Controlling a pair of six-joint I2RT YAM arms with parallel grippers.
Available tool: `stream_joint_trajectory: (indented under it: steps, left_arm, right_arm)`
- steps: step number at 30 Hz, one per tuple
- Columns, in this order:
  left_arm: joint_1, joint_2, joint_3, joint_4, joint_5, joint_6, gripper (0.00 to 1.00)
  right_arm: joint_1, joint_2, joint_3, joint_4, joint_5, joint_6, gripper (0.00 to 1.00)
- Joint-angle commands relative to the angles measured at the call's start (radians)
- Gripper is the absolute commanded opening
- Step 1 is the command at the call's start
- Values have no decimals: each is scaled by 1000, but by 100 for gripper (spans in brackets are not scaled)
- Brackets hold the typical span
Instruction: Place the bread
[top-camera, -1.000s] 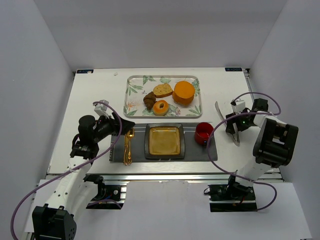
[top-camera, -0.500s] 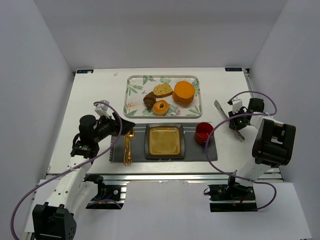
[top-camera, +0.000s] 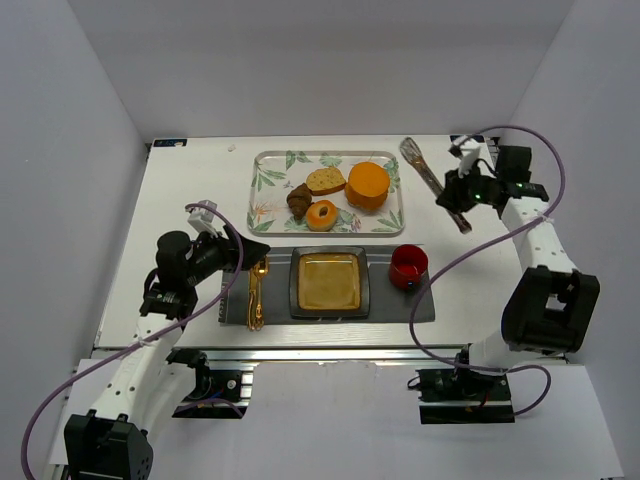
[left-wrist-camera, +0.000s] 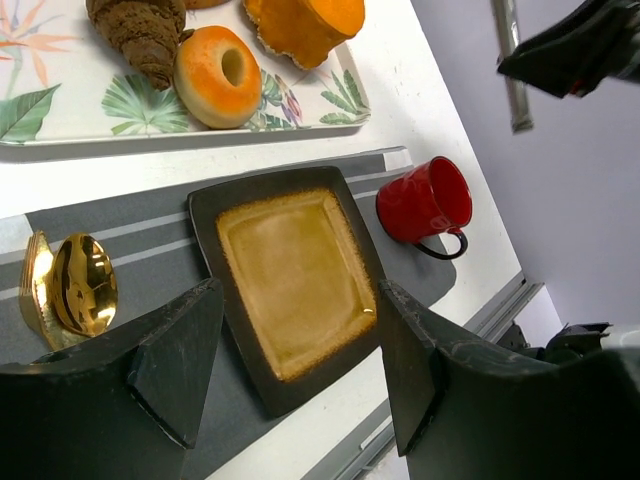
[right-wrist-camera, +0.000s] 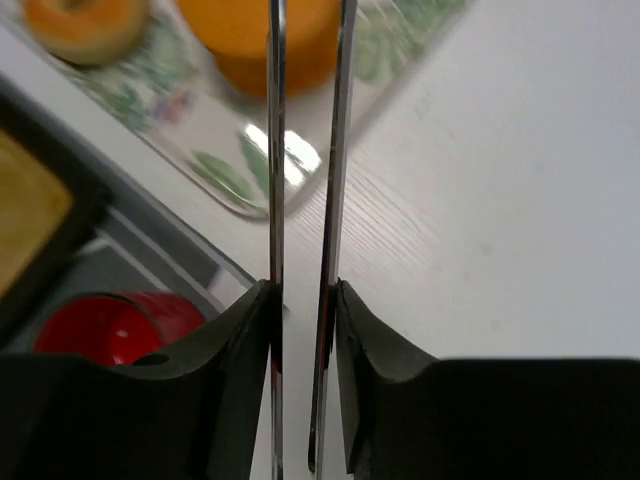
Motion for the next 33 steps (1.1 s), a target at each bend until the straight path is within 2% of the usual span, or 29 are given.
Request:
stream_joint_trajectory:
  steps: [1, 3, 9, 16, 21, 33]
  left_arm:
    - [-3, -26, 30, 2, -1, -5, 72]
    - [-3, -36, 31, -12, -5, -3, 72]
    - [-3, -66, 28, -43, -17, 3, 72]
    - [-3, -75, 21, -49, -26, 2, 72]
    - [-3, -72, 27, -63, -28, 11, 72]
    - [-3, -71, 11, -61, -31, 14, 72]
  right_arm:
    - [125, -60, 49, -30, -116, 89, 37]
    - [172, -63, 60, -13, -122, 134, 42]
    - [313, -31, 132, 5, -137, 174, 44]
    - [465, -2, 148, -33, -38, 22, 43]
    - [571, 26, 123, -32, 113, -88, 44]
    - [635, 69, 101, -41, 242, -270, 45]
